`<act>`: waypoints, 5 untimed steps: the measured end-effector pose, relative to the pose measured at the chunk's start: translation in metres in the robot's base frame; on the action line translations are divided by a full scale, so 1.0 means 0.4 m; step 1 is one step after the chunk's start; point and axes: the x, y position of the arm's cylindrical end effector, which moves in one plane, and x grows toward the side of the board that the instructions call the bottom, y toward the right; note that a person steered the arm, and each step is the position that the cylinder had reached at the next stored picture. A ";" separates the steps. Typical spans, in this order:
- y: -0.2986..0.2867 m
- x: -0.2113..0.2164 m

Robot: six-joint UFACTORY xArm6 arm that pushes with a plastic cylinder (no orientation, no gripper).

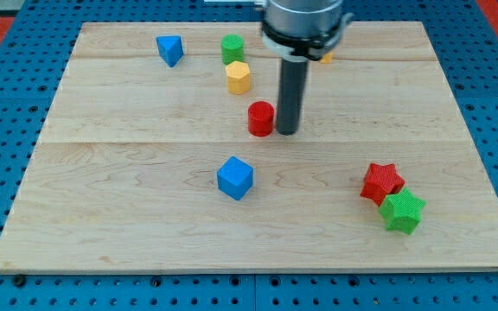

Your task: Separate the blue cube and red circle diagonal to each other

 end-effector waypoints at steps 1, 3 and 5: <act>0.031 -0.002; 0.045 0.267; -0.101 0.219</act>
